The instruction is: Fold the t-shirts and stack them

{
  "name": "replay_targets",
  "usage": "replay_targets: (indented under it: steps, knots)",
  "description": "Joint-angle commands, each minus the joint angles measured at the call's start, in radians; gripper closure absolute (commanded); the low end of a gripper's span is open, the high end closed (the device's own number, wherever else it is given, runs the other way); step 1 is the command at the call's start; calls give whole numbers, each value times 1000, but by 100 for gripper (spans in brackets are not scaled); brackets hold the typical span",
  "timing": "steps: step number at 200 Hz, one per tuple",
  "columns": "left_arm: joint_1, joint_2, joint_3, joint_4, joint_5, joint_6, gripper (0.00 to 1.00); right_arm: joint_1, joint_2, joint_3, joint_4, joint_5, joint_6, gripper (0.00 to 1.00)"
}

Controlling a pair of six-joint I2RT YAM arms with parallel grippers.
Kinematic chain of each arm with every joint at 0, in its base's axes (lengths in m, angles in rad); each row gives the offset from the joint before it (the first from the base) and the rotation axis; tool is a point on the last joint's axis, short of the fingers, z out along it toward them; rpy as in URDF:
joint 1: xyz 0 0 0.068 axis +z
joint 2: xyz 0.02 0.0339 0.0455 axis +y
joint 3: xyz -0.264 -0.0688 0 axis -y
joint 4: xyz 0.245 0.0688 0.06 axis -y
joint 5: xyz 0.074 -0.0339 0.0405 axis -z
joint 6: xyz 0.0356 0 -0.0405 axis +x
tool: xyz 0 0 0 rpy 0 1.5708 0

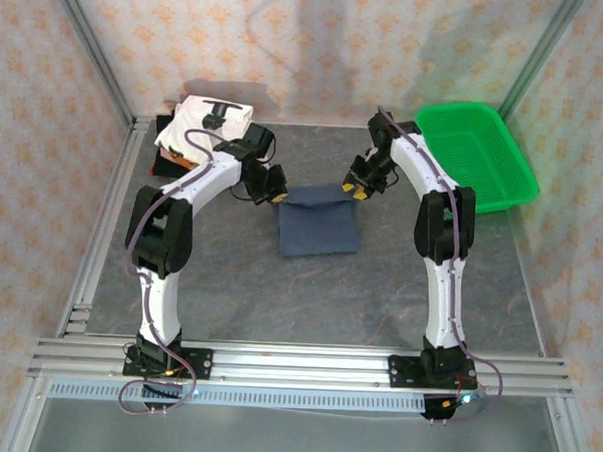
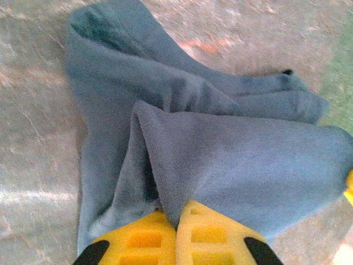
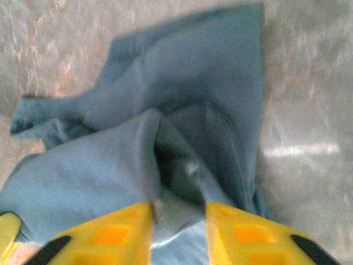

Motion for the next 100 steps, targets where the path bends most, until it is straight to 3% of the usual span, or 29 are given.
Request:
replay_targets:
  steps: [1, 19, 27, 33, 41, 58, 79, 100]
  knots:
    - [37, 20, 84, 15, -29, 13, 79, -38, 61, 122, 40, -17, 39, 56]
    - [57, 17, 152, -18, -57, 9, 73, -55, 56, 195, 45, -28, 47, 53]
    - [67, 5, 171, -34, -72, 9, 62, -56, 39, 208, 33, -21, 36, 53]
    - [72, -8, 179, -35, -79, 10, 48, -56, 11, 202, 25, -11, 23, 53]
    - [79, -25, 180, -34, -89, 9, 41, -57, -33, 158, 28, -8, 18, 53]
    - [84, -65, 181, -52, -97, 18, 37, -55, -152, -4, 74, -22, 19, 54]
    - [64, -124, 124, -44, -69, 28, 36, -46, -336, -309, 284, -110, 85, 57]
    - [5, -201, 52, -39, -48, 41, 37, -25, -441, -554, 505, -225, 188, 70]
